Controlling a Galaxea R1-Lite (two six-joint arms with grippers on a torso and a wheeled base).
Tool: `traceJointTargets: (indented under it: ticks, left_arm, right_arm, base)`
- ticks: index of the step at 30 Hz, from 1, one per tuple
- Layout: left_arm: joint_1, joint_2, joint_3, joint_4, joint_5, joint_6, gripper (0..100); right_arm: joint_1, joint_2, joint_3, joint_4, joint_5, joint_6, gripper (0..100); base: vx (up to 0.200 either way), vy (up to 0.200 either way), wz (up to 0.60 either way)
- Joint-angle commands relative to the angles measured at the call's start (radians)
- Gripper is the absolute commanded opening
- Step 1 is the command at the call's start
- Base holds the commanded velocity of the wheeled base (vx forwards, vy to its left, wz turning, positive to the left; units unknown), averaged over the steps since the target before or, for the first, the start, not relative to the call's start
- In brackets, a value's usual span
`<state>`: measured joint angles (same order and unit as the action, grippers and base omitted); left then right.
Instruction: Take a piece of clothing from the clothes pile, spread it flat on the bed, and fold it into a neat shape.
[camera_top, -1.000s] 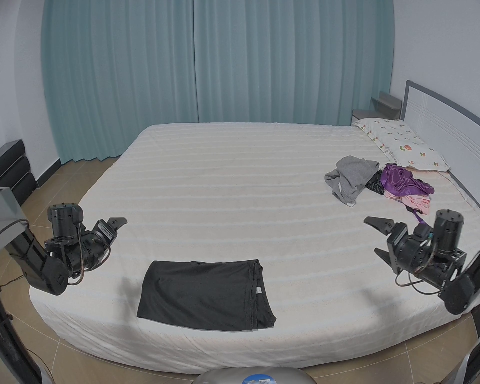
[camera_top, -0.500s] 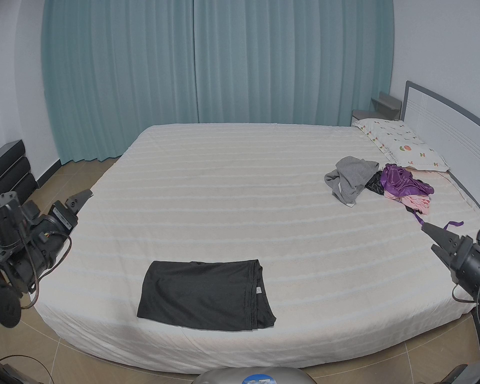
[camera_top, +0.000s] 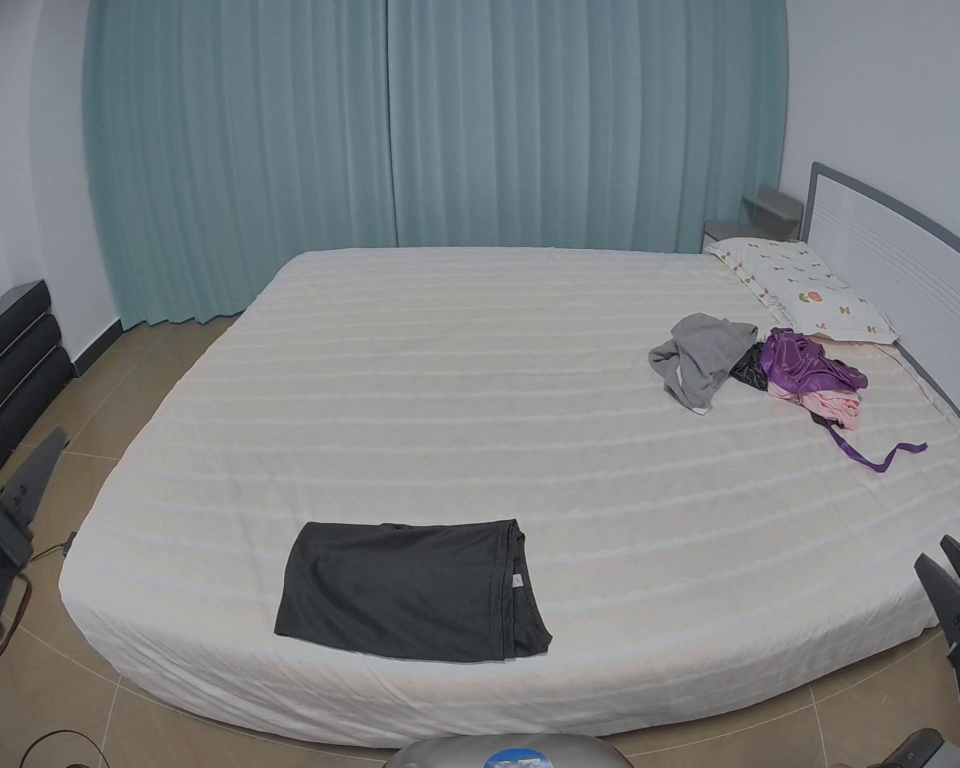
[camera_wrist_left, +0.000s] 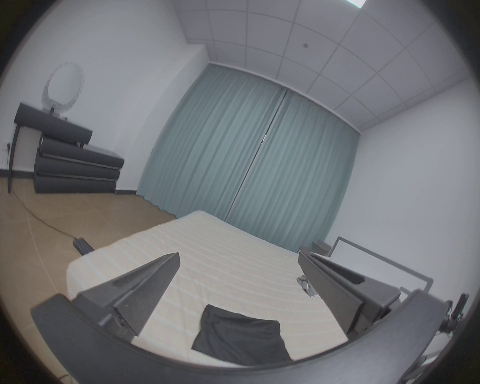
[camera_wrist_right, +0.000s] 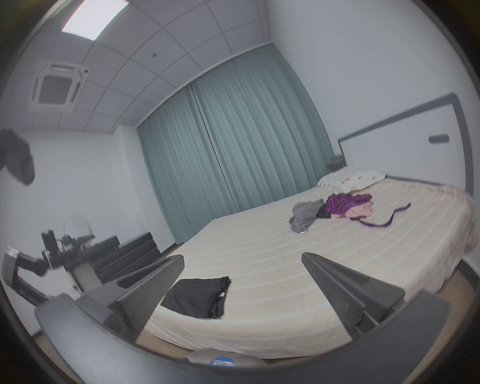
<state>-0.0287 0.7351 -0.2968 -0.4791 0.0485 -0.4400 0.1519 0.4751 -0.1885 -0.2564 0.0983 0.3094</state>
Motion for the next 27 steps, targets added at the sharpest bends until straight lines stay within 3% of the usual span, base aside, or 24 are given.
traceJointTargets:
  ticks: [1, 8, 10, 14, 15, 17, 21, 24, 27]
  left_arm:
    - [0.001, -0.657, -0.13, 0.548, 0.002, 0.198, 100]
    - [0.029, -0.727, -0.14, 0.597, 0.033, 0.313, 100]
    - [0.029, -0.727, -0.139, 0.597, 0.074, 0.33, 100]
    - [0.03, -0.726, -0.148, 0.608, 0.097, 0.333, 100]
    - [0.03, -0.726, -0.148, 0.608, 0.097, 0.333, 100]
    - [0.044, -0.698, -0.15, 0.61, 0.125, 0.337, 100]
    - [0.041, -0.707, -0.11, 0.619, 0.116, 0.339, 100]
    - [0.033, -0.734, -0.058, 0.614, 0.116, 0.342, 100]
    - [0.033, -0.735, 0.058, 0.488, 0.116, 0.353, 100]
  right_arm:
    - [-0.028, -0.377, 0.001, 0.261, -0.035, -0.305, 100]
    - [-0.031, -0.374, 0.008, 0.255, -0.084, -0.355, 100]
    - [-0.032, -0.374, 0.008, 0.241, -0.118, -0.406, 100]
    - [-0.04, -0.372, -0.003, 0.253, -0.232, -0.417, 100]
    - [-0.04, -0.372, -0.003, 0.253, -0.232, -0.417, 100]
    - [-0.04, -0.369, -0.032, 0.327, -0.281, -0.42, 100]
    - [-0.04, -0.374, 0.018, 0.345, -0.276, -0.418, 100]
    - [-0.04, -0.374, 0.075, 0.278, -0.258, -0.408, 100]
    - [-0.041, -0.374, 0.189, 0.037, -0.19, -0.429, 100]
  base:
    - [0.0, 0.0, 0.0]
    - [0.0, 0.0, 0.0]
    - [0.0, 0.0, 0.0]
    - [0.0, 0.0, 0.0]
    - [0.0, 0.0, 0.0]
    - [0.0, 0.0, 0.0]
    - [0.0, 0.0, 0.0]
    - [0.0, 0.0, 0.0]
    - [0.0, 0.0, 0.0]
